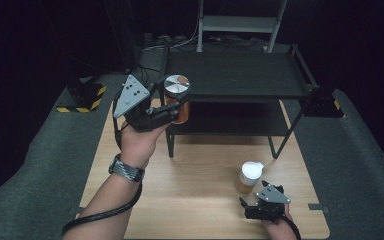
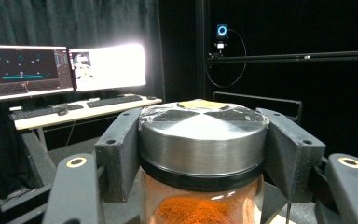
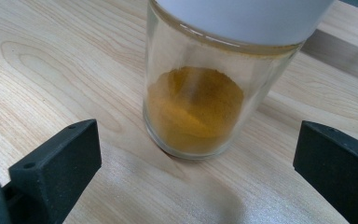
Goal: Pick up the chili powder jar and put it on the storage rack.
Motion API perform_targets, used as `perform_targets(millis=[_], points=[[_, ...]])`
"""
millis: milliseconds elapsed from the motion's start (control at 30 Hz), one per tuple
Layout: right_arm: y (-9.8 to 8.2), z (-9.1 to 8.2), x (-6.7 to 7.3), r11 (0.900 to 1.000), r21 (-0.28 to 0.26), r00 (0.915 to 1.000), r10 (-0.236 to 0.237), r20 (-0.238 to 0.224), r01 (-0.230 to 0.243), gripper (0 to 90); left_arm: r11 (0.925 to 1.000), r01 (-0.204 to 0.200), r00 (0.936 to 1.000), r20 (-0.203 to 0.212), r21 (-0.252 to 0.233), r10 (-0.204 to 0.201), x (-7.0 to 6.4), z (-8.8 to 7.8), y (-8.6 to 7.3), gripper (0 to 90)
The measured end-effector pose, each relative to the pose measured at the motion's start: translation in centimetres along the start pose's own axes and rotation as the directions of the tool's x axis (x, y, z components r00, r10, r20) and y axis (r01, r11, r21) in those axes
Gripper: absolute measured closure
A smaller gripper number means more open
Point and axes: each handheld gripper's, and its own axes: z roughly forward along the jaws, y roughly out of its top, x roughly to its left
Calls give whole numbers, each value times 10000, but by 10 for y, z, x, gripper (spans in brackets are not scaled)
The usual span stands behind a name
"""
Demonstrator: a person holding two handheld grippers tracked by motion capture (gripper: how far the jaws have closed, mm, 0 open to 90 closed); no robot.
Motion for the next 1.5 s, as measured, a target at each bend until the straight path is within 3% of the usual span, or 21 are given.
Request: perform_targets(millis=[400, 633, 767, 1000, 1067, 1233, 1500], points=[[0, 0, 0, 10000, -19, 10000, 24, -31, -24, 0, 9997, 80, 9998, -182, -251, -85, 6, 24, 13, 349], [-1, 0, -2, 9999, -71, 9999, 109, -79, -109, 0, 9996, -123, 9988, -484, -243, 111, 6, 46, 23, 349], [-2, -1, -2, 9999, -111, 10000, 40, -70, -41, 0, 9993, -255, 9981, -571, -285, 238, 7, 58, 23, 349], [-2, -1, -2, 9999, -117, 10000, 11, -98, -12, 0, 9995, -39, 9973, -736, -305, 16, 7, 75, 24, 349], [-2, -1, -2, 9999, -119, 9999, 7, -108, -8, 0, 9993, -247, 9948, -999, -290, 217, 2, 84, 24, 349], [-3, -1, -3, 9999, -134, 9999, -9, -127, 7, 0, 9996, -223, 9946, -1014, -169, 205, 2, 96, 23, 349], [-3, -2, -3, 9999, -166, 9999, -17, -152, 15, 0, 9999, 156, 9955, -929, -68, -162, 4, 111, 14, 349]])
